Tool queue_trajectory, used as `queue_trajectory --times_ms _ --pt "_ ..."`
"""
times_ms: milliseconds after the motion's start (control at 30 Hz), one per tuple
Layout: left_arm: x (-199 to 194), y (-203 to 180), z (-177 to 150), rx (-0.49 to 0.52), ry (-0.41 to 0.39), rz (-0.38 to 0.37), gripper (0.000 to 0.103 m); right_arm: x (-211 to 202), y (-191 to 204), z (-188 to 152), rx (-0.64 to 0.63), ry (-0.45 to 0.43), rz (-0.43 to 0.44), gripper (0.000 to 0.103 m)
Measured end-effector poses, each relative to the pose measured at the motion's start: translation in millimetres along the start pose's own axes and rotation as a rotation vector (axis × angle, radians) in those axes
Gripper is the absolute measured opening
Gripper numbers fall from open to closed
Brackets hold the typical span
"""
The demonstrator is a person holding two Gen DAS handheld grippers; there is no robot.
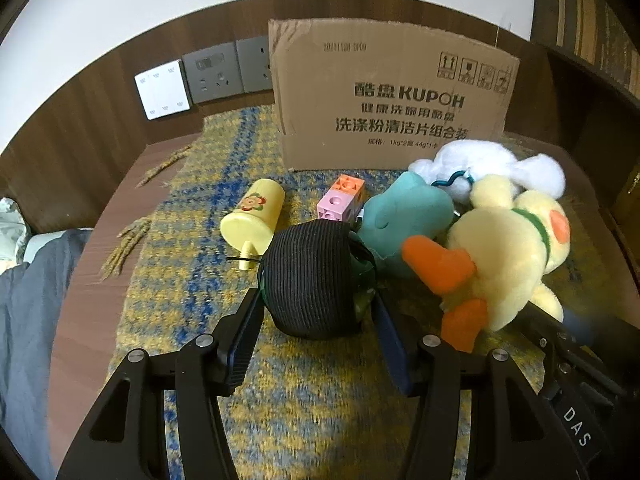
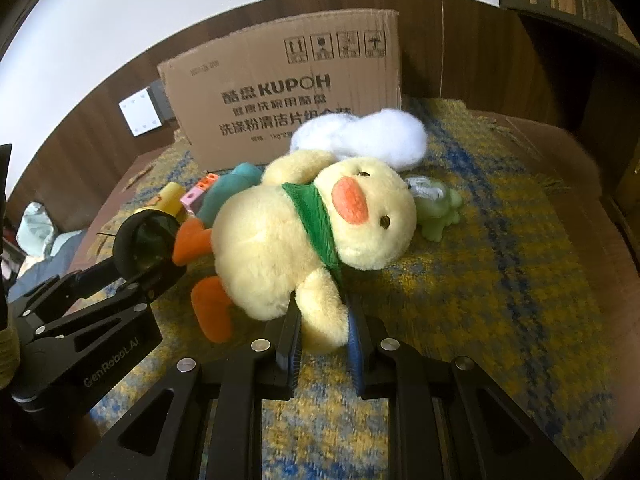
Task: Organize objects
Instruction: 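Lift the black knit ball with the left tool while the right tool carries the duck over the box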
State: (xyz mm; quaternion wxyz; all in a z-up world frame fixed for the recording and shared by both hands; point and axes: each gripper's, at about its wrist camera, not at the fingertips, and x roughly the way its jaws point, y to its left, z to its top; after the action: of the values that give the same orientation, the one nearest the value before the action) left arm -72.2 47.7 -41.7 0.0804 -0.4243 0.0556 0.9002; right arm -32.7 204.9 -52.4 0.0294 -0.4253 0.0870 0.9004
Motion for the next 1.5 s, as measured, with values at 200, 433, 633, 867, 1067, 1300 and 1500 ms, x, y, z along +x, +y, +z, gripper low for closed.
queue_trajectory --times_ms 200,433,633,867,1067,1300,1500 --pt "-23.2 0.6 -5.8 0.003 -0.046 0.008 0.055 -23.2 7.0 -2.9 -0.015 -0.058 0.011 0.02" --pt "-52.7 1.7 -8.3 0.013 -0.109 0.002 0.055 -53.7 14.2 -1.9 -0.04 -0.144 0.017 0.019" --pt "-71.8 1.8 -8.1 0.015 -0.151 -0.004 0.055 -70.5 20.0 2.3 -0.057 -0.194 0.024 0.018" --pt "-85.7 2.6 -1.2 0.016 -0.189 -0.013 0.055 -83.3 24.7 6.6 -0.075 -0.237 0.028 0.018" --pt "-95.1 3.8 9.8 0.014 -0.228 -0.011 0.055 -91.6 27.0 17.2 -0.084 -0.283 0.019 0.018" --pt "-102.5 4.2 31.0 0.017 -0.271 -0.019 0.055 -104.6 34.4 36.1 -0.119 -0.356 0.003 0.018" --pt "-111.5 4.7 52.2 0.022 -0.314 -0.022 0.055 -110.3 37.8 55.6 -0.132 -0.405 -0.004 0.018"
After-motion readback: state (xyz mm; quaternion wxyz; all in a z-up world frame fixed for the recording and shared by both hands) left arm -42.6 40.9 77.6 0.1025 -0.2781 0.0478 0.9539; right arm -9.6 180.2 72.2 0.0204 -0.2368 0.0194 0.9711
